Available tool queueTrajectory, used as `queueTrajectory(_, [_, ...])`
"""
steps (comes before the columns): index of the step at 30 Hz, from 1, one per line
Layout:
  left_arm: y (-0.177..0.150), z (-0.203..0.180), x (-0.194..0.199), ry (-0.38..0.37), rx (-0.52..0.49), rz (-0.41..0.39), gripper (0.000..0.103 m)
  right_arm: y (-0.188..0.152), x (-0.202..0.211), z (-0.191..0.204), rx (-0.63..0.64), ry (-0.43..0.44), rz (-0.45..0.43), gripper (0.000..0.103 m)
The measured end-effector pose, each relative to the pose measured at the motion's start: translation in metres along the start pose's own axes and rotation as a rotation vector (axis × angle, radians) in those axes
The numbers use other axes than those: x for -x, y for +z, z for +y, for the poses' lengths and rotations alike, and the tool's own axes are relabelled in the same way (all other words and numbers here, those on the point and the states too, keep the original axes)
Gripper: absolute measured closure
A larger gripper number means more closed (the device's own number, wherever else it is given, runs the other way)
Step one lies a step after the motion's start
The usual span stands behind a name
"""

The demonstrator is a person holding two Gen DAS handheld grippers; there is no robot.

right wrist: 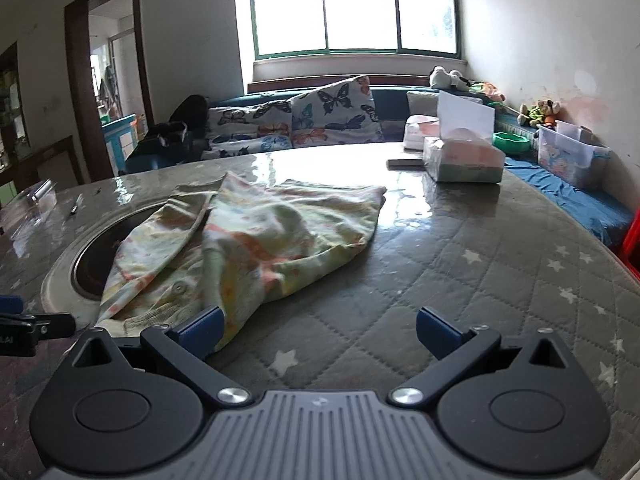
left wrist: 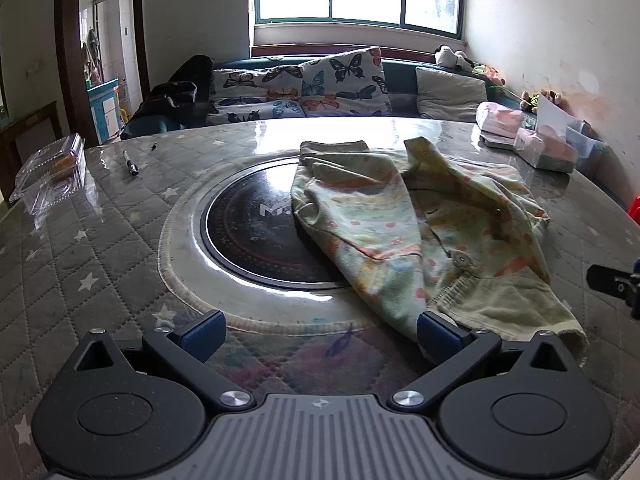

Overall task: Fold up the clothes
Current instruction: 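Approach the crumpled patterned shirt with both grippers open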

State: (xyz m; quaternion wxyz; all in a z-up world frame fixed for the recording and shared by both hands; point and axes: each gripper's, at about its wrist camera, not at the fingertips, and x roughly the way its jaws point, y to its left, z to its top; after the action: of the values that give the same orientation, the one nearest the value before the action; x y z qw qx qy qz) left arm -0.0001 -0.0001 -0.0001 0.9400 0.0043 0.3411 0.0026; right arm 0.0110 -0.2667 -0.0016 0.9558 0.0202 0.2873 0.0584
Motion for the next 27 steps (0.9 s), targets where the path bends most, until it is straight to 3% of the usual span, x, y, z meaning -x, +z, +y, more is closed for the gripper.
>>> queueTrajectory(27, [-0.009,-0.018,0.004,-0.007,-0.014,0.021,0.000,-0.010,0.006,0.020,0.063,0.053,0.041,0.000])
